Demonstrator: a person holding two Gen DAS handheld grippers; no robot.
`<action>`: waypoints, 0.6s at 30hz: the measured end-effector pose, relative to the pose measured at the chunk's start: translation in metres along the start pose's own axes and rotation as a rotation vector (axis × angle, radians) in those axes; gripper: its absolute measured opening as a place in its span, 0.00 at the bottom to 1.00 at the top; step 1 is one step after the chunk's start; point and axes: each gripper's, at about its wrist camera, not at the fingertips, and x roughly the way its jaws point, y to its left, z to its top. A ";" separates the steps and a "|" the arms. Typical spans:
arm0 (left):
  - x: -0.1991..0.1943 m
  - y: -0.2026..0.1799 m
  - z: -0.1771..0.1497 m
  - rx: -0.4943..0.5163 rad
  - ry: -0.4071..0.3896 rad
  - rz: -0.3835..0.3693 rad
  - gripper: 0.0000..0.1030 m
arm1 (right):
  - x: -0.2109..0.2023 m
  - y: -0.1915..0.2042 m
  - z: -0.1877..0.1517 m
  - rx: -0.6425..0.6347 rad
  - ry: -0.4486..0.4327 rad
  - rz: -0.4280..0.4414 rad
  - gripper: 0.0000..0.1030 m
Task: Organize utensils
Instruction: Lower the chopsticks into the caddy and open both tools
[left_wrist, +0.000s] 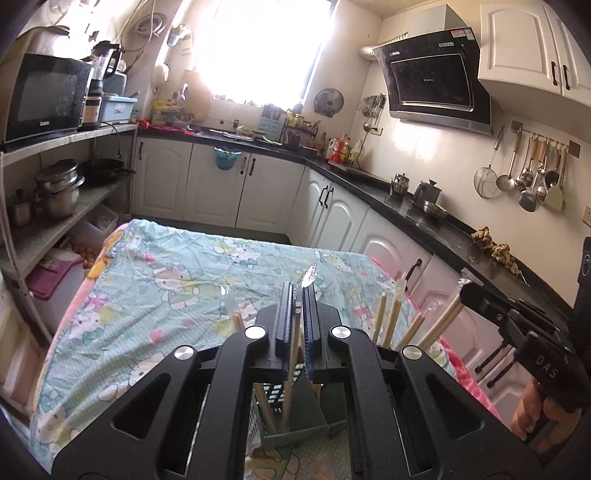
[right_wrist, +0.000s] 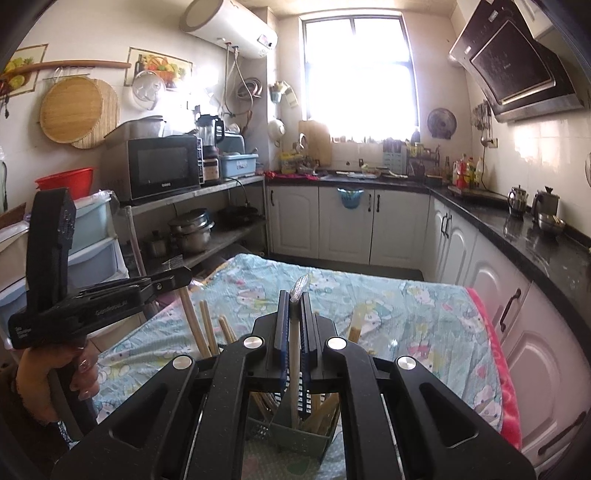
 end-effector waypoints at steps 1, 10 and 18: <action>0.000 0.000 -0.001 -0.003 0.003 -0.003 0.02 | 0.002 0.000 -0.002 0.003 0.008 -0.003 0.06; -0.009 0.003 -0.008 -0.041 0.009 -0.022 0.26 | 0.002 -0.002 -0.012 0.007 0.032 -0.029 0.29; -0.033 0.007 -0.011 -0.069 -0.012 -0.016 0.58 | -0.017 -0.001 -0.016 -0.026 0.006 -0.055 0.45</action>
